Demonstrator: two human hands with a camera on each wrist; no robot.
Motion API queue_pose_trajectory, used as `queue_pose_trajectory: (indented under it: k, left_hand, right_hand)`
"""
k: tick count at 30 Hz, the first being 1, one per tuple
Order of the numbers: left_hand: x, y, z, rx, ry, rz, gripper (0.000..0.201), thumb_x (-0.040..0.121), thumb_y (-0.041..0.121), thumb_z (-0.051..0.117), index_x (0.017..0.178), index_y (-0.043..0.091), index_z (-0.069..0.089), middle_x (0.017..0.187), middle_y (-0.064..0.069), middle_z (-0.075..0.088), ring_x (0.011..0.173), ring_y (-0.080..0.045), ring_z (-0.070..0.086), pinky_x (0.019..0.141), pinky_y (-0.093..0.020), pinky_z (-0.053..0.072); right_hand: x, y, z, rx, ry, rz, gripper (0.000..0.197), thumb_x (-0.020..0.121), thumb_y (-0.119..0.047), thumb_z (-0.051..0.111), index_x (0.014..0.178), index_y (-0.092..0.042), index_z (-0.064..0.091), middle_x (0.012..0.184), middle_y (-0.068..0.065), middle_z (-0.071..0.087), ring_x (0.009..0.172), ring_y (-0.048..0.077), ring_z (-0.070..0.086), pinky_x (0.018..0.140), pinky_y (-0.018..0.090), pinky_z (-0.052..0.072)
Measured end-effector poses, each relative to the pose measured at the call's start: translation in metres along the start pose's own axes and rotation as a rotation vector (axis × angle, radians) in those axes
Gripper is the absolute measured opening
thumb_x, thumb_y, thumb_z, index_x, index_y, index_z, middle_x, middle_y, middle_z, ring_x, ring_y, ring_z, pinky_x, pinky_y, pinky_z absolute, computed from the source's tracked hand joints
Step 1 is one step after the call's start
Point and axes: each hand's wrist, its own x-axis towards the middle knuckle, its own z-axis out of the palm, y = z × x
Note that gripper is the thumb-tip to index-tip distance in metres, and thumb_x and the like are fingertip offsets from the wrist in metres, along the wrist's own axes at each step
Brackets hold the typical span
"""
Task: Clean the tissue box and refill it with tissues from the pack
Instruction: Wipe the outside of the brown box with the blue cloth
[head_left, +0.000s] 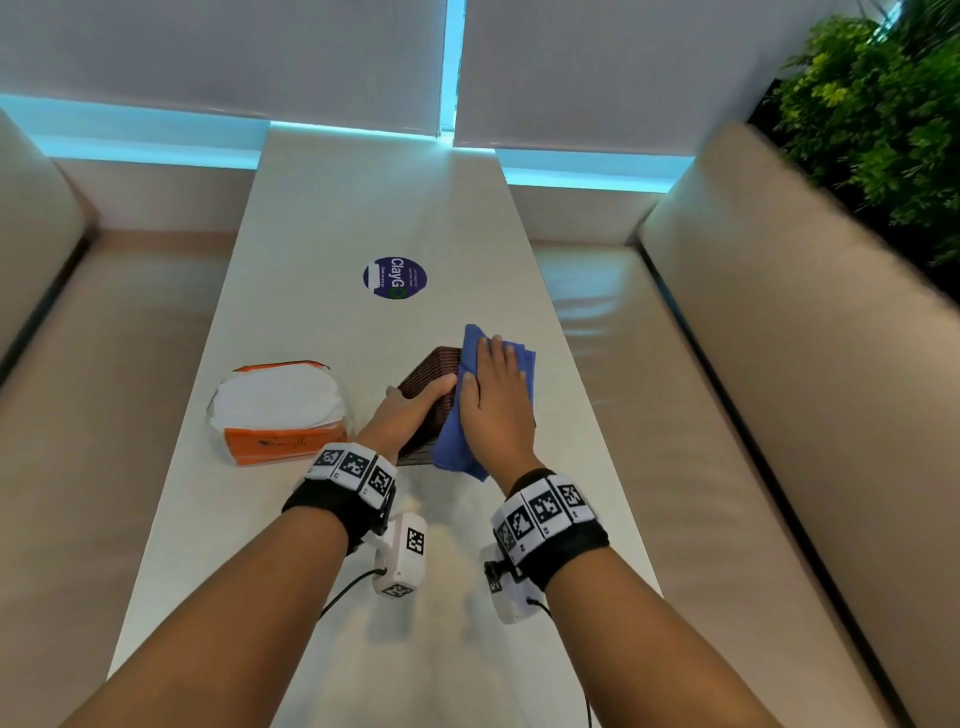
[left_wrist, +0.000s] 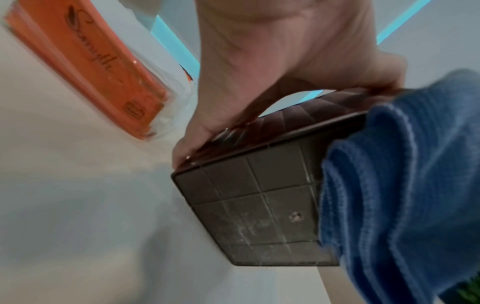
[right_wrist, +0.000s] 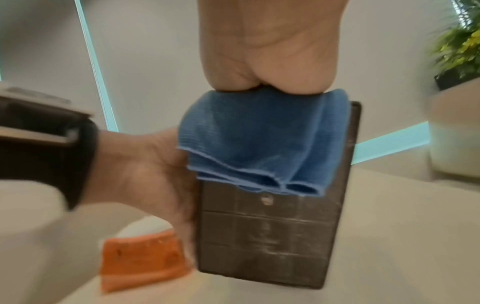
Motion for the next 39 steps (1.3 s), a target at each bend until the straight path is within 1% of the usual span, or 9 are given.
queue_pose_trajectory:
  k: [3, 9, 18, 23, 26, 28, 31, 34, 39]
  left_hand:
    - [0.016, -0.013, -0.008, -0.019, 0.021, -0.026, 0.127, 0.038, 0.080, 0.079, 0.140, 0.015, 0.043, 0.128, -0.007, 0.063, 0.110, -0.026, 0.065, 0.097, -0.043, 0.051]
    - [-0.048, 0.032, 0.010, 0.034, 0.037, 0.020, 0.140, 0.036, 0.077, 0.072, 0.145, 0.002, 0.028, 0.137, -0.013, 0.052, 0.122, -0.030, 0.054, 0.105, -0.045, 0.045]
    - [-0.051, 0.043, 0.014, 0.083, -0.019, 0.023, 0.136, 0.032, 0.070, 0.075, 0.142, 0.005, 0.029, 0.129, -0.013, 0.056, 0.112, -0.027, 0.060, 0.102, -0.044, 0.048]
    - [-0.047, 0.051, 0.011, 0.065, -0.024, 0.046, 0.139, 0.032, 0.072, 0.074, 0.144, 0.004, 0.028, 0.134, -0.013, 0.053, 0.115, -0.029, 0.058, 0.102, -0.045, 0.048]
    - [-0.035, 0.038, 0.001, 0.059, -0.044, 0.020, 0.150, 0.025, 0.084, 0.073, 0.145, 0.006, 0.029, 0.137, -0.011, 0.052, 0.119, -0.027, 0.057, 0.104, -0.043, 0.046]
    - [-0.044, 0.036, -0.003, -0.007, -0.079, -0.013, 0.133, 0.037, 0.080, 0.076, 0.142, 0.007, 0.037, 0.133, -0.010, 0.056, 0.111, -0.022, 0.061, 0.092, -0.036, 0.053]
    - [-0.057, 0.032, -0.007, -0.123, -0.177, -0.031, 0.051, 0.080, 0.054, 0.062, 0.114, 0.015, 0.061, 0.106, -0.012, 0.065, 0.081, -0.014, 0.067, 0.063, -0.025, 0.053]
    - [-0.054, 0.021, -0.006, -0.290, -0.236, -0.061, 0.062, 0.073, 0.059, 0.059, 0.118, 0.016, 0.064, 0.115, -0.014, 0.067, 0.097, -0.027, 0.064, 0.080, -0.037, 0.053]
    - [-0.055, 0.000, -0.001, -0.487, -0.220, -0.102, 0.051, 0.096, 0.050, 0.039, 0.129, 0.016, 0.058, 0.123, -0.011, 0.066, 0.116, -0.028, 0.059, 0.097, -0.042, 0.046]
  right_hand:
    - [0.003, 0.010, -0.003, 0.050, -0.046, 0.003, 0.052, 0.102, -0.026, 0.027, 0.151, -0.013, 0.015, 0.160, 0.005, 0.013, 0.149, 0.018, 0.005, 0.123, 0.036, 0.006]
    - [0.017, 0.023, -0.013, 0.133, -0.021, 0.407, 0.049, 0.103, -0.021, 0.024, 0.149, -0.005, 0.020, 0.157, 0.012, 0.021, 0.146, 0.031, 0.013, 0.119, 0.045, 0.016]
    - [-0.009, 0.016, -0.008, 0.180, -0.004, -0.102, 0.050, 0.101, -0.020, 0.029, 0.150, -0.018, 0.021, 0.159, -0.002, 0.019, 0.148, 0.013, 0.008, 0.123, 0.034, 0.009]
    - [0.011, 0.023, -0.017, 0.298, 0.067, 0.057, 0.045, 0.100, -0.015, 0.031, 0.146, -0.014, 0.032, 0.150, 0.003, 0.036, 0.140, 0.017, 0.030, 0.112, 0.020, 0.019]
    - [0.019, 0.042, -0.016, 0.498, -0.008, 0.307, 0.038, 0.102, -0.021, 0.029, 0.134, -0.012, 0.047, 0.133, 0.003, 0.052, 0.120, 0.021, 0.050, 0.110, 0.036, 0.037]
    - [0.014, 0.049, -0.012, 0.692, -0.116, 0.460, 0.032, 0.100, -0.027, 0.031, 0.109, -0.014, 0.059, 0.120, 0.016, 0.060, 0.111, 0.032, 0.057, 0.102, 0.047, 0.045]
    - [0.005, 0.041, -0.012, 0.754, -0.127, 0.437, 0.027, 0.097, -0.030, 0.034, 0.092, -0.018, 0.058, 0.097, 0.014, 0.059, 0.094, 0.030, 0.058, 0.087, 0.045, 0.048]
    - [0.006, 0.017, -0.023, 0.794, -0.052, 0.380, 0.028, 0.100, -0.027, 0.032, 0.093, -0.015, 0.056, 0.092, 0.009, 0.057, 0.088, 0.024, 0.055, 0.081, 0.037, 0.046]
    - [-0.009, -0.026, -0.011, 0.356, -0.042, 0.161, 0.041, 0.103, -0.021, 0.030, 0.140, -0.007, 0.036, 0.141, 0.014, 0.044, 0.131, 0.028, 0.043, 0.109, 0.038, 0.036]
